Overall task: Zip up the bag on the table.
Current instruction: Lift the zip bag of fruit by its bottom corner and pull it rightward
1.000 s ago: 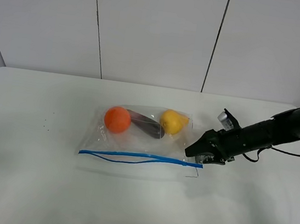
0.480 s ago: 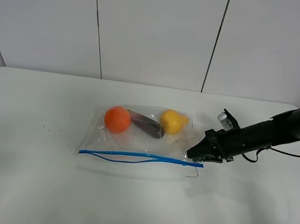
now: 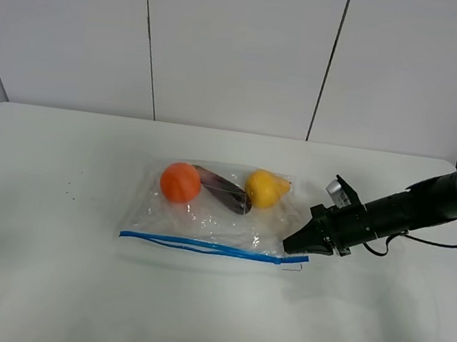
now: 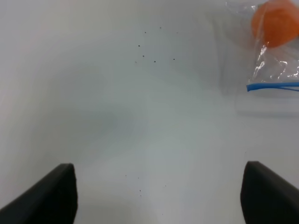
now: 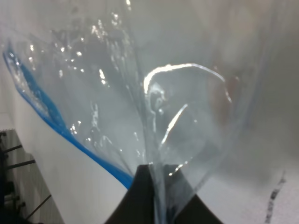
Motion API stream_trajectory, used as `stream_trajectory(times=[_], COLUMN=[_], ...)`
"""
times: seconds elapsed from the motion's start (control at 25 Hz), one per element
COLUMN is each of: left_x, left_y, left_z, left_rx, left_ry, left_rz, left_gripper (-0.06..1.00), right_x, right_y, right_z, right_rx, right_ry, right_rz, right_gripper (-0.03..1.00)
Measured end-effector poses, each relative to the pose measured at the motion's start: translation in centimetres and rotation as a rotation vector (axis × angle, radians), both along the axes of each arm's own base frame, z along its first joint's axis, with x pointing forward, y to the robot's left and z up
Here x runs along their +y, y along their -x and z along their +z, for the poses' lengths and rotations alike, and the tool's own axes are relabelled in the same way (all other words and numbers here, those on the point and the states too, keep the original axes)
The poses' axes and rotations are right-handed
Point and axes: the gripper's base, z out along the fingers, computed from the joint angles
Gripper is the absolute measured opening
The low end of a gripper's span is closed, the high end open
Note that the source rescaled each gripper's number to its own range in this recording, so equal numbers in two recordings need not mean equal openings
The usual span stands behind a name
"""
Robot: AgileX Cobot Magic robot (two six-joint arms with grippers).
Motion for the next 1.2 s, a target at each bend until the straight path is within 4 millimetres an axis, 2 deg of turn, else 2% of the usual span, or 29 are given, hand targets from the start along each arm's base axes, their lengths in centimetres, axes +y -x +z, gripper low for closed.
stream_trajectory(times=[0.16,0.4,0.72,1.08,1.2], left_x=[0.0,0.0,0.0,0.0,0.0], left_y=[0.0,0.0,0.0,0.0,0.0], left_z=[0.0,0.0,0.0,0.0,0.0], left_rx=[0.0,0.0,0.0,0.0,0.0], left_ry=[0.0,0.0,0.0,0.0,0.0], left_rz=[0.0,0.0,0.0,0.0,0.0], left_gripper=[0.92,0.92,0.92,0.92,0.92], right_x=[0.2,0.8,1.2,1.2,1.2], right_y=[0.1,-0.1,-0.8,-1.2,-1.2], right_z=[0.2,1.2,2.2,6.2,6.9], right_rx=[0.01,0.041,0.13,0.072,0.055], right_ry=[-0.031,-0.166,-0.269,-0.303,-0.309], right_rz=[0.001,-0.034,-0.172,-0.217,-0.22], right_gripper=[0.0,0.0,0.0,0.0,0.0])
